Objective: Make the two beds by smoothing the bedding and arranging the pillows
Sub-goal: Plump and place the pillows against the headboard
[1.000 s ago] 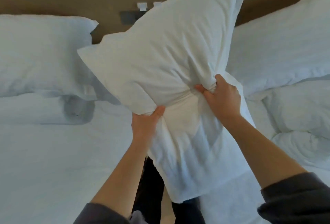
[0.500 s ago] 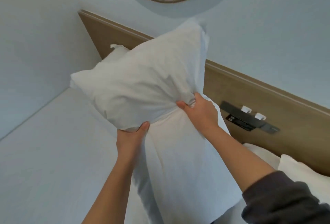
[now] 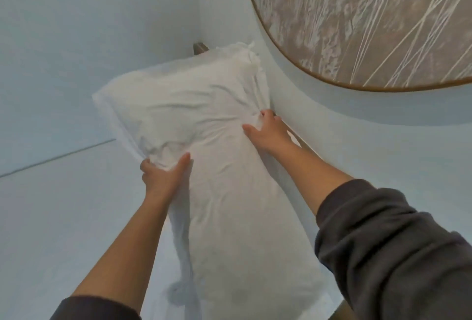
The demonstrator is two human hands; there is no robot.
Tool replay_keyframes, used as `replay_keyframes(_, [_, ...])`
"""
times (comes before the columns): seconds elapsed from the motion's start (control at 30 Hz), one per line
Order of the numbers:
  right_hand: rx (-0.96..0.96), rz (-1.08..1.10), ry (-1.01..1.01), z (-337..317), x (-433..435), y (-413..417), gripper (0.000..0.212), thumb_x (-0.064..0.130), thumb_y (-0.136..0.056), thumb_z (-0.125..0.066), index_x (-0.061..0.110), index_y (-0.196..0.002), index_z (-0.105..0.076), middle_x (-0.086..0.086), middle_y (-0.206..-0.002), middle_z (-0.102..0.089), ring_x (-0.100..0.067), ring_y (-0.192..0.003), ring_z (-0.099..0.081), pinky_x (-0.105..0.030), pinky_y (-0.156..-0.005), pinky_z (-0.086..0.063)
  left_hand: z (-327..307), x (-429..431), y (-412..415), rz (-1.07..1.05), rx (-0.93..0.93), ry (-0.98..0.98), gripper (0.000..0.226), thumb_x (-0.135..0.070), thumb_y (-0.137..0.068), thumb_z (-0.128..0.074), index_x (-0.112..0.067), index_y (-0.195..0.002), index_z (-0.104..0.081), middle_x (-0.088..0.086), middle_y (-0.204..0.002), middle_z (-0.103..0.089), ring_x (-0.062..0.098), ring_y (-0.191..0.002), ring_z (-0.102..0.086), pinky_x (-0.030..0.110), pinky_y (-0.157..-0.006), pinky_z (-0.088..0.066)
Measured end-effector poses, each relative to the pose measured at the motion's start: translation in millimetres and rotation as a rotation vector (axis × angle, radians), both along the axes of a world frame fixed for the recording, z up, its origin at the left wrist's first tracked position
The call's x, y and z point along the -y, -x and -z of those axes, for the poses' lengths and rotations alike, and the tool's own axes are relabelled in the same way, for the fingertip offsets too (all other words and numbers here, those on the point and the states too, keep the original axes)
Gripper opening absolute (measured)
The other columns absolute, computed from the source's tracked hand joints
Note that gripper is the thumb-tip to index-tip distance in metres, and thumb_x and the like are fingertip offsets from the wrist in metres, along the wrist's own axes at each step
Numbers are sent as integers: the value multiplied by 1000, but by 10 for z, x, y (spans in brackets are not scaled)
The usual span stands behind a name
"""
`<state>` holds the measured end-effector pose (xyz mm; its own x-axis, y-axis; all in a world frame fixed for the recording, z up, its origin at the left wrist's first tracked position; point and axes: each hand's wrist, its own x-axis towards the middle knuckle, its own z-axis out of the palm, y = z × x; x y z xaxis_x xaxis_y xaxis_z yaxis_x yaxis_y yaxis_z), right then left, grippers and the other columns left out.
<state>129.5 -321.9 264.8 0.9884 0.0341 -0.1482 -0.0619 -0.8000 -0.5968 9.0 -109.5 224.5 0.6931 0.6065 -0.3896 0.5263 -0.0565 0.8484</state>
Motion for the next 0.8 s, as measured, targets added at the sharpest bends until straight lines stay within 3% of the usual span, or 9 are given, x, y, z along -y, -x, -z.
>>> replay_keyframes(0.1, [-322, -29, 159, 795, 399, 100, 85, 71, -89, -41, 32, -154, -3, -10, -160, -13, -38, -143, -21, -54, -112, -27, 676, 288, 143, 149, -223, 32, 118, -57, -75, -73, -17, -155, 4, 20, -158, -15, 38, -142, -26, 48, -112, -28])
replay_keyframes(0.23, [-433, -40, 199, 1424, 659, 245, 91, 78, -83, -38, 39, -153, 6, -9, -162, -7, -40, -146, -13, -58, -114, -20, 1087, 539, 218, 179, -265, 39, 115, -65, -75, -68, -27, -155, 5, 18, -159, -14, 37, -143, -24, 49, -112, -27])
replay_keyframes(0.33, [-401, -30, 86, 1512, 657, 170, 95, 81, -81, -40, 37, -153, 3, -9, -161, -13, -37, -145, -18, -56, -114, -22, 1185, 518, 93, 105, -287, 48, 115, -69, -72, -67, -33, -154, 5, 18, -158, -17, 39, -141, -28, 51, -111, -29])
replay_keyframes(0.47, [-325, 86, 37, 1656, 640, 60, 88, 74, -87, -40, 21, -152, -16, -12, -150, -34, -35, -135, -35, -50, -106, -33, 1378, 414, -41, -132, -270, 189, 116, -67, -72, -70, -16, -153, -3, 16, -152, -31, 36, -136, -37, 47, -109, -32])
replay_keyframes(0.53, [-267, 139, -1, 1706, 594, -3, 67, 62, -94, -40, 12, -138, -36, -12, -134, -50, -31, -115, -49, -42, -92, -43, 1438, 449, -116, -170, -268, 208, 112, -68, -73, -69, -6, -149, -16, 15, -148, -37, 34, -132, -42, 45, -108, -35])
replay_keyframes(0.63, [-156, 122, 10, 1652, 526, -81, 32, 43, -103, -31, 15, -110, -45, -7, -100, -59, -28, -90, -52, -37, -74, -40, 1444, 577, -173, -173, -165, 135, 89, -66, -78, -65, -10, -141, -38, 11, -136, -53, 31, -120, -53, 40, -100, -43])
replay_keyframes(0.73, [-9, 121, -10, 1427, 513, -158, 29, 38, -104, -30, 16, -91, -43, -3, -80, -54, -28, -81, -54, -36, -67, -39, 1248, 608, -182, -238, -43, 47, 57, -60, -84, -60, -18, -121, -54, 3, -112, -63, 25, -100, -57, 35, -84, -44])
replay_keyframes(0.8, [74, 115, -59, 1209, 456, -265, 31, 37, -104, -31, 14, -87, -43, -3, -78, -53, -28, -79, -54, -36, -65, -38, 1037, 569, -241, -305, 15, -11, 53, -60, -84, -59, -18, -116, -57, 1, -106, -63, 24, -98, -58, 33, -81, -42])
